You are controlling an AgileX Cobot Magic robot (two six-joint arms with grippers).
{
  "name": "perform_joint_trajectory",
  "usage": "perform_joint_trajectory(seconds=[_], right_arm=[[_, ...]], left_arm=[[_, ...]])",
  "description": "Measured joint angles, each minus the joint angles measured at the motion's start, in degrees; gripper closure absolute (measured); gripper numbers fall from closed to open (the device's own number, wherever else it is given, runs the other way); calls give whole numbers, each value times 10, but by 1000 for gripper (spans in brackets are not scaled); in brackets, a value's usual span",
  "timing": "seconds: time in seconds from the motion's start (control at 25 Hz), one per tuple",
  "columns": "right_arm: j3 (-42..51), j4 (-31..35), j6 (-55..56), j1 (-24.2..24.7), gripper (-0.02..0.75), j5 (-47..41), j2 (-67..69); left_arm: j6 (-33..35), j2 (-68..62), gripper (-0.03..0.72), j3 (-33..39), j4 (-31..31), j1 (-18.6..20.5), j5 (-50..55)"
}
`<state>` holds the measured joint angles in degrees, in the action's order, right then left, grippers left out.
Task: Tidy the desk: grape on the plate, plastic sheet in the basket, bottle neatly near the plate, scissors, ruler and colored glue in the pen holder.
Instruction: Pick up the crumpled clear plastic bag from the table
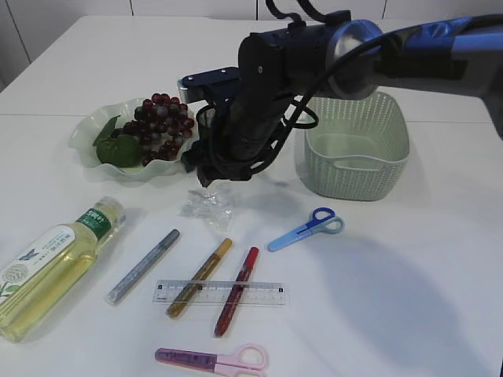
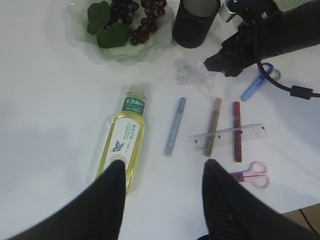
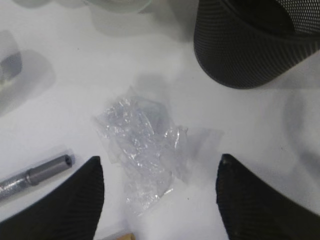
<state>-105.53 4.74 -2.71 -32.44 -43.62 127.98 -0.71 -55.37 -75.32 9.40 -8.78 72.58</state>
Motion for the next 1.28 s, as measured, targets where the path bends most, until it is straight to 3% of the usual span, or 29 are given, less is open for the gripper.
perform_joint_trajectory(seconds=[0.6,1.28], right_arm=[[-3,3,0,-2,193,67,37],[-4,8,0,-2,193,69,72]], left_arm=[[0,0,319,0,-2,0,0],[0,-1,319,0,-2,0,0]])
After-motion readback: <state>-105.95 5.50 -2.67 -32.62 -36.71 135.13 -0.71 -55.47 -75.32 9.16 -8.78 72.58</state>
